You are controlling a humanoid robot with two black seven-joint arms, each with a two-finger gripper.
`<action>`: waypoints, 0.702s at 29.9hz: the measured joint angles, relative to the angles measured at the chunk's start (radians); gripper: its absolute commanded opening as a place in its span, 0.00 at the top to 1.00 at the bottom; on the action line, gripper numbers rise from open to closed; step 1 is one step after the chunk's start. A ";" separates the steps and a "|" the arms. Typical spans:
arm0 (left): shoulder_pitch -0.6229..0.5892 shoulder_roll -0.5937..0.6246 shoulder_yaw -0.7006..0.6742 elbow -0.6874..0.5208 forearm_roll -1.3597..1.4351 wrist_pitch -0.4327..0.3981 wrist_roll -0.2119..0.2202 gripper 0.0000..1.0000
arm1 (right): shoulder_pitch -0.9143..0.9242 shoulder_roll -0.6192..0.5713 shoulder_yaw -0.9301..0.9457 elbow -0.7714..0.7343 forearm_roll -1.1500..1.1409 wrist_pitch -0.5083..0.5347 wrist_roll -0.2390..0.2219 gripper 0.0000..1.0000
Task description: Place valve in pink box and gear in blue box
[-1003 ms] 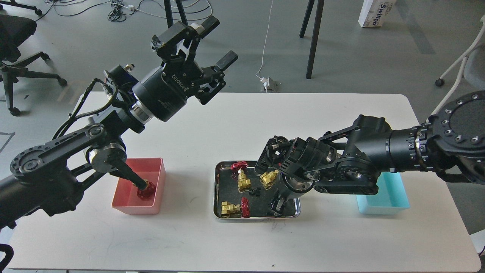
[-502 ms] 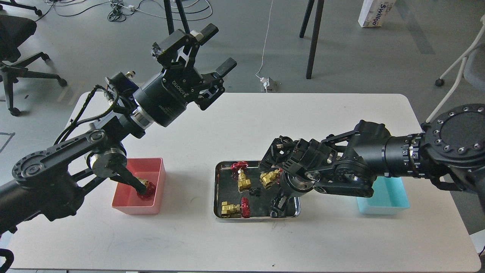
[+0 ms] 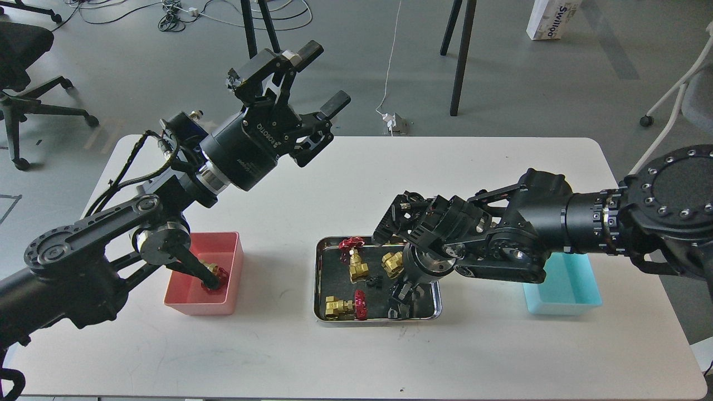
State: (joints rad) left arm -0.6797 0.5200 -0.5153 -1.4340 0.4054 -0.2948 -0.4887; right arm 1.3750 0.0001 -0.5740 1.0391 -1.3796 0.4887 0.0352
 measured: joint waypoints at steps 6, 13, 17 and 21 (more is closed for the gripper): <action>0.004 -0.003 0.000 0.010 0.000 0.000 0.000 0.18 | -0.016 0.000 0.000 0.000 -0.001 0.000 0.000 0.54; 0.010 -0.018 0.000 0.028 0.001 -0.001 0.000 0.18 | -0.028 0.000 -0.004 -0.012 -0.004 0.000 0.000 0.56; 0.011 -0.021 0.000 0.030 0.001 -0.001 0.000 0.18 | -0.039 0.000 -0.006 -0.017 -0.004 0.000 0.000 0.57; 0.013 -0.022 0.000 0.035 0.001 -0.001 0.000 0.17 | -0.047 0.000 -0.006 -0.019 -0.003 0.000 0.000 0.59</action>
State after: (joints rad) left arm -0.6671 0.4978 -0.5154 -1.3988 0.4065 -0.2961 -0.4887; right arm 1.3279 0.0000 -0.5799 1.0202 -1.3822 0.4887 0.0354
